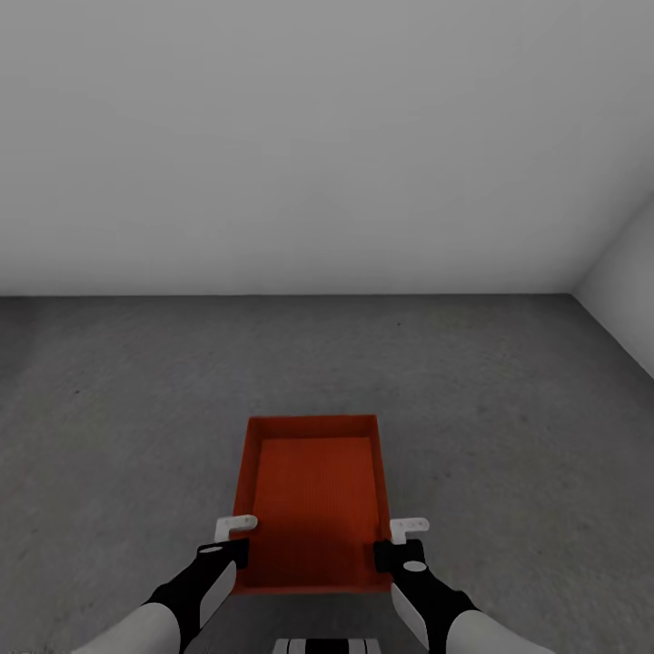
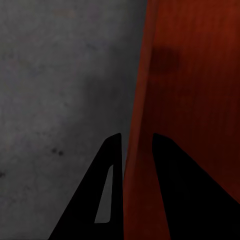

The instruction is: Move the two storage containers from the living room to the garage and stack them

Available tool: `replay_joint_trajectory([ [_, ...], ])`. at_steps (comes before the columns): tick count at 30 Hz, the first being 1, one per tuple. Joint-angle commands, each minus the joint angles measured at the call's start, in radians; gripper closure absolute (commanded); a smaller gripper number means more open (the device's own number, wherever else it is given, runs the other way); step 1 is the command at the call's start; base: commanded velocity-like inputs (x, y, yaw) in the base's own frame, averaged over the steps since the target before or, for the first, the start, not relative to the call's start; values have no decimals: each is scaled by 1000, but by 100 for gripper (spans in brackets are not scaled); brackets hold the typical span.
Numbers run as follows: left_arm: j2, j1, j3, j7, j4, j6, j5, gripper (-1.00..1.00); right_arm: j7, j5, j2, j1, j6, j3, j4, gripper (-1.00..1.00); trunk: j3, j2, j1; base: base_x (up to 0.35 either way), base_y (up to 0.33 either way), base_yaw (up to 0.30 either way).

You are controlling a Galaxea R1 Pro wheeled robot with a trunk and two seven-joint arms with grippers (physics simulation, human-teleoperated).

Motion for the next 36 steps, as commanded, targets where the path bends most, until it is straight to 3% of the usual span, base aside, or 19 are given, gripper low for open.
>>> replay_joint_trajectory([
  [1,1,-1,11,10,-5,-52,-9,100,-42,-16,-1,0,-5,-16,23,100,-2,0,0,0,0,0],
  [12,1,-1,11,10,-5,-52,-9,100,-42,-16,-1,0,-6,-16,23,100,-18,0,0,0,0,0],
  [29,1,0,11,10,-5,-52,-9,100,-42,-16,-1,0,-9,-16,23,100,-20,0,0,0,0,0],
  [36,1,0,11,10,-5,-52,-9,100,-42,-45,-1,0,-3,-15,23,100,-20,0,0,0,0,0],
])
